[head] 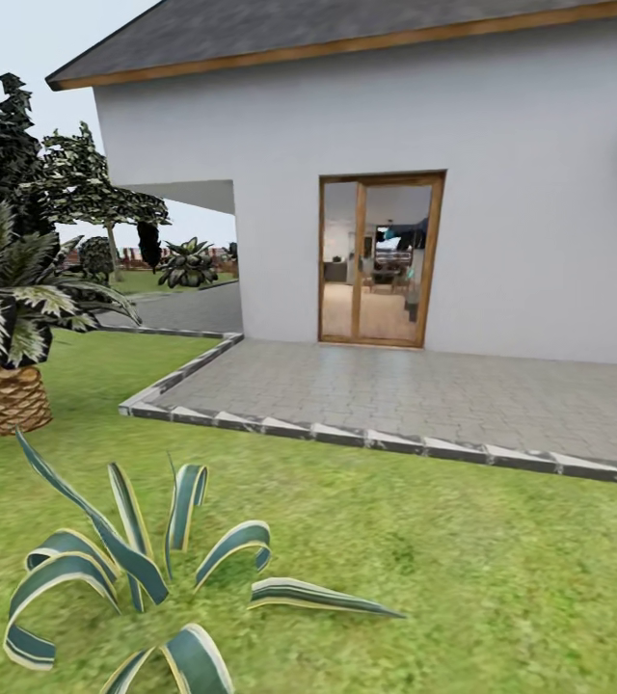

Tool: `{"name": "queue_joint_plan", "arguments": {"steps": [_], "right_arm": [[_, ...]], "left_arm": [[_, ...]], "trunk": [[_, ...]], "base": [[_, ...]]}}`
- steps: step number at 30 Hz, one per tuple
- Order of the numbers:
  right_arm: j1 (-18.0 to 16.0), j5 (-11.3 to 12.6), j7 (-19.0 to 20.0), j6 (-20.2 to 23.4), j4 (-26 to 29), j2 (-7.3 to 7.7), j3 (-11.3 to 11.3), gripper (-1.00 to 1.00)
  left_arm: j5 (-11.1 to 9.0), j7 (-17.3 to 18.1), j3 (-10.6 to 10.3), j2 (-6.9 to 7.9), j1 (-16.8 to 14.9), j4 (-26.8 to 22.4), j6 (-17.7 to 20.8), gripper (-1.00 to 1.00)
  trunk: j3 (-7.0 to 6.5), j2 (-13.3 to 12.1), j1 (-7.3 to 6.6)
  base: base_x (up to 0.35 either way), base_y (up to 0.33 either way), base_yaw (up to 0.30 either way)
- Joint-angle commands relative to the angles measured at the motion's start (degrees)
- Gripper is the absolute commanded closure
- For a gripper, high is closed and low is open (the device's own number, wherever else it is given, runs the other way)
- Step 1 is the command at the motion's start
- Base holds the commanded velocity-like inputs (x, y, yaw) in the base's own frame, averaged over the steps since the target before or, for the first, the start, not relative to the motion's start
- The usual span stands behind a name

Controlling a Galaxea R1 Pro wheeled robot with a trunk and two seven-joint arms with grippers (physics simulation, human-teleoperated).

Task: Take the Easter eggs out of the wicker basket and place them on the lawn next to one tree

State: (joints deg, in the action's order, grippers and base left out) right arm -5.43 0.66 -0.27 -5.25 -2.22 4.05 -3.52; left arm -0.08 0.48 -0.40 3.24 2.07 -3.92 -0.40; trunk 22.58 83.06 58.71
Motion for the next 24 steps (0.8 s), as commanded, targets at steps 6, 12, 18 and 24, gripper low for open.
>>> {"name": "queue_joint_plan", "arguments": {"steps": [6, 12, 18, 24], "right_arm": [[-0.1, 0.1, 0.1, -0.5, -0.2, -0.01, -0.4, -1.00], [-0.1, 0.0, 0.2, -0.5, -0.2, -0.01, -0.4, -1.00], [-0.1, 0.1, 0.3, -0.5, -0.2, -0.01, -0.4, -1.00], [-0.1, 0.0, 0.4, -0.5, -0.2, 0.05, -0.4, -1.00]], "left_arm": [[0.0, 0.0, 0.0, 0.01, 0.0, -0.1, 0.0, -1.00], [0.0, 0.0, 0.0, 0.01, 0.0, -0.1, 0.0, -1.00], [0.0, 0.0, 0.0, 0.01, 0.0, -0.1, 0.0, -1.00], [0.0, 0.0, 0.0, 0.01, 0.0, -0.1, -0.1, -1.00]], "trunk": [[0.05, 0.0, 0.01], [0.05, 0.0, 0.01], [0.05, 0.0, 0.01], [0.05, 0.0, 0.01]], "base": [[0.161, -0.265, 0.000], [0.161, -0.265, 0.000], [0.161, -0.265, -0.080], [0.161, -0.265, -0.268]]}}
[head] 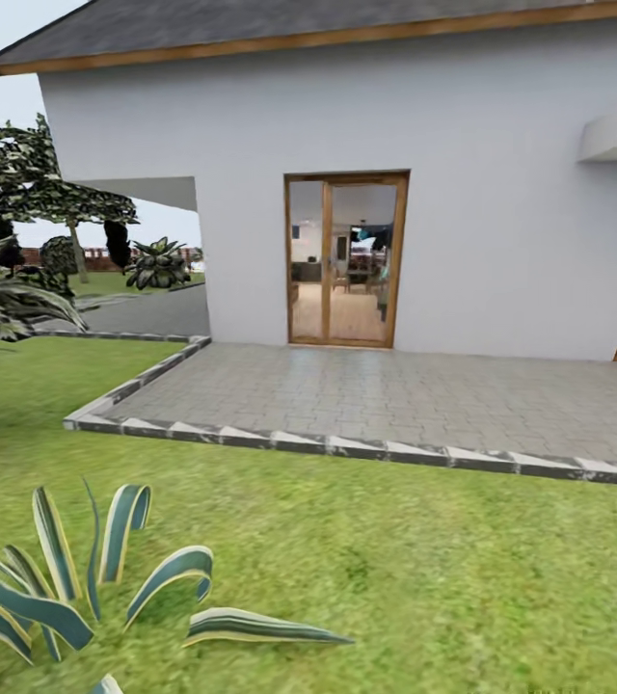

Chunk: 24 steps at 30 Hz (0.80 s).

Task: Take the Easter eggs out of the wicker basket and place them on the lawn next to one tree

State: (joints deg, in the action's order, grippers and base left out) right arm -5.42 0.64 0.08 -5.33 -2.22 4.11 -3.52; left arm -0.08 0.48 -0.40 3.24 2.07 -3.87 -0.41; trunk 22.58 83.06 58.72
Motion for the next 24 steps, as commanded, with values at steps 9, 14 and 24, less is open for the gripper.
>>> {"name": "queue_joint_plan", "arguments": {"steps": [9, 14, 24], "right_arm": [[-0.1, 0.1, 0.0, -0.4, -0.2, 0.02, -0.3, -1.00], [-0.1, 0.2, 0.0, -0.4, -0.2, 0.02, -0.3, -1.00], [-0.1, 0.2, 0.0, -0.4, -0.2, 0.02, -0.3, -1.00]], "left_arm": [[0.0, 0.1, 0.0, 0.01, 0.0, -0.1, 0.0, -1.00], [0.0, 0.1, 0.0, 0.01, 0.0, -0.1, 0.0, -1.00], [0.0, 0.1, 0.0, 0.01, 0.0, -0.1, -0.1, -1.00]], "trunk": [[0.05, 0.0, 0.01], [0.05, 0.0, 0.01], [0.05, 0.0, 0.01]], "base": [[0.161, -0.264, -0.298], [0.161, -0.264, -0.300], [0.109, -0.163, -0.300]]}}
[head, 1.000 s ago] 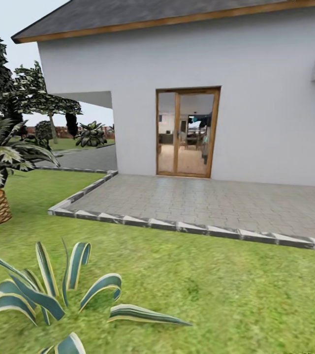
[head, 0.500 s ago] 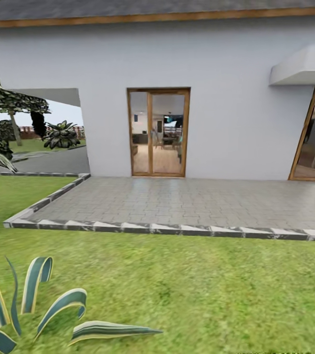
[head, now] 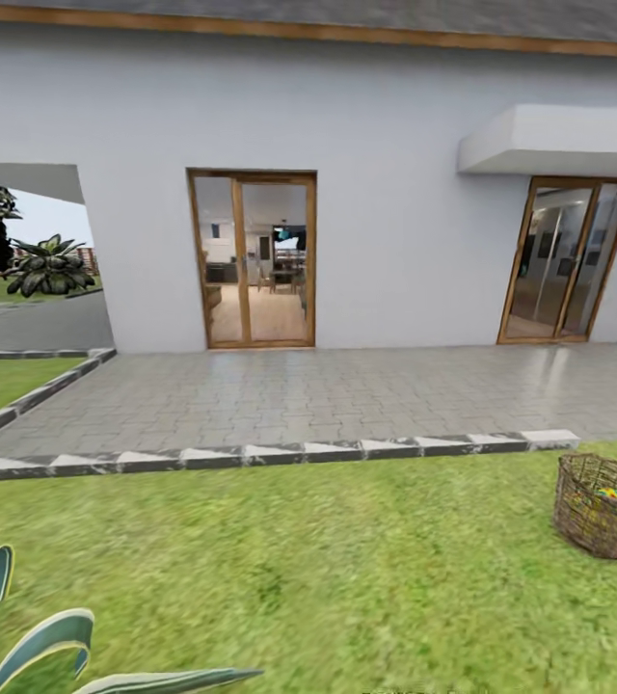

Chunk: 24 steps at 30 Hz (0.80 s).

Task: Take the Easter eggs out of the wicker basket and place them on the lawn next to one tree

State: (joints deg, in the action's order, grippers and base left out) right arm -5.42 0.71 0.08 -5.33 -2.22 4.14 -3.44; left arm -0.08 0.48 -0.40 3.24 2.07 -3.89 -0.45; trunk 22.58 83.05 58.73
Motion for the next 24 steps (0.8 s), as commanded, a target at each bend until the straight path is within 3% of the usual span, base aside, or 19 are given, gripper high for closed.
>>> {"name": "queue_joint_plan", "arguments": {"steps": [1, 24], "right_arm": [[-0.1, 0.1, 0.0, -0.4, -0.2, -0.01, -0.3, -1.00], [-0.1, 0.6, 0.0, -0.4, -0.2, 0.07, -0.2, -1.00]], "left_arm": [[0.0, 0.1, 0.0, 0.01, 0.0, -0.1, 0.0, -1.00], [0.0, 0.1, 0.0, 0.01, 0.0, -0.1, -0.1, -1.00]], "trunk": [[0.05, 0.0, 0.00], [0.05, 0.0, 0.00]], "base": [[0.012, -0.016, -0.300], [0.001, -0.001, -0.296]]}}
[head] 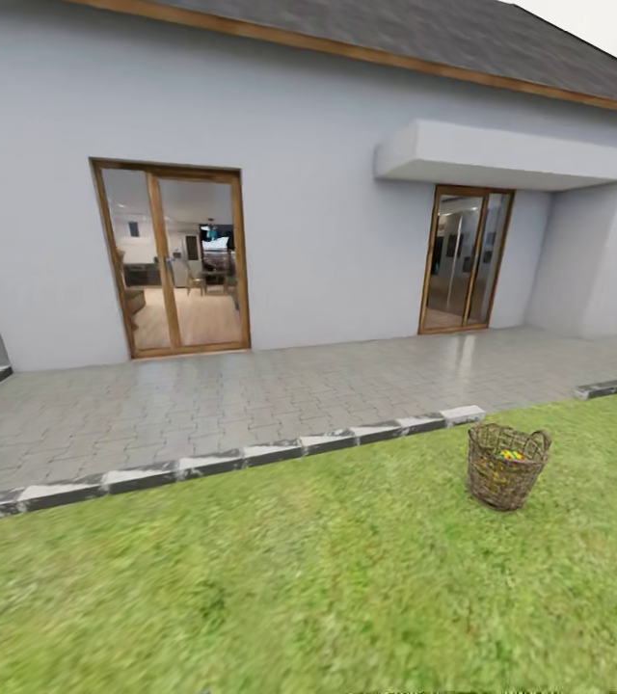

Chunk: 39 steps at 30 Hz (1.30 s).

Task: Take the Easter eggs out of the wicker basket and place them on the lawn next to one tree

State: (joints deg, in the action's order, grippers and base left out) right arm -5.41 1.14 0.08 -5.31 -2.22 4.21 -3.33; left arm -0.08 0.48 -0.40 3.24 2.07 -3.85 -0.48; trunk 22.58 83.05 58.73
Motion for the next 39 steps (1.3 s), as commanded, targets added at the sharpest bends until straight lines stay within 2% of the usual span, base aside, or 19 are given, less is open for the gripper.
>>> {"name": "queue_joint_plan", "arguments": {"steps": [1, 19, 39], "right_arm": [[-0.1, 0.1, 0.0, -0.4, -0.2, 0.00, -0.3, -1.00], [-0.1, 0.2, -0.2, -0.4, -0.2, 0.01, -0.2, -1.00], [-0.1, 0.2, 0.0, -0.6, -0.2, -0.01, -0.2, -1.00]], "left_arm": [[0.0, 0.1, 0.0, 0.01, 0.0, -0.1, 0.0, -1.00], [0.0, 0.1, 0.0, 0.01, 0.0, -0.1, 0.0, -1.00], [0.0, 0.1, 0.0, 0.01, 0.0, -0.1, 0.0, -1.00]], "trunk": [[0.05, 0.0, 0.00], [0.00, 0.0, 0.00], [-0.11, 0.0, 0.00]], "base": [[0.000, 0.000, -0.145], [0.000, 0.000, -0.026], [0.000, 0.000, -0.285]]}}
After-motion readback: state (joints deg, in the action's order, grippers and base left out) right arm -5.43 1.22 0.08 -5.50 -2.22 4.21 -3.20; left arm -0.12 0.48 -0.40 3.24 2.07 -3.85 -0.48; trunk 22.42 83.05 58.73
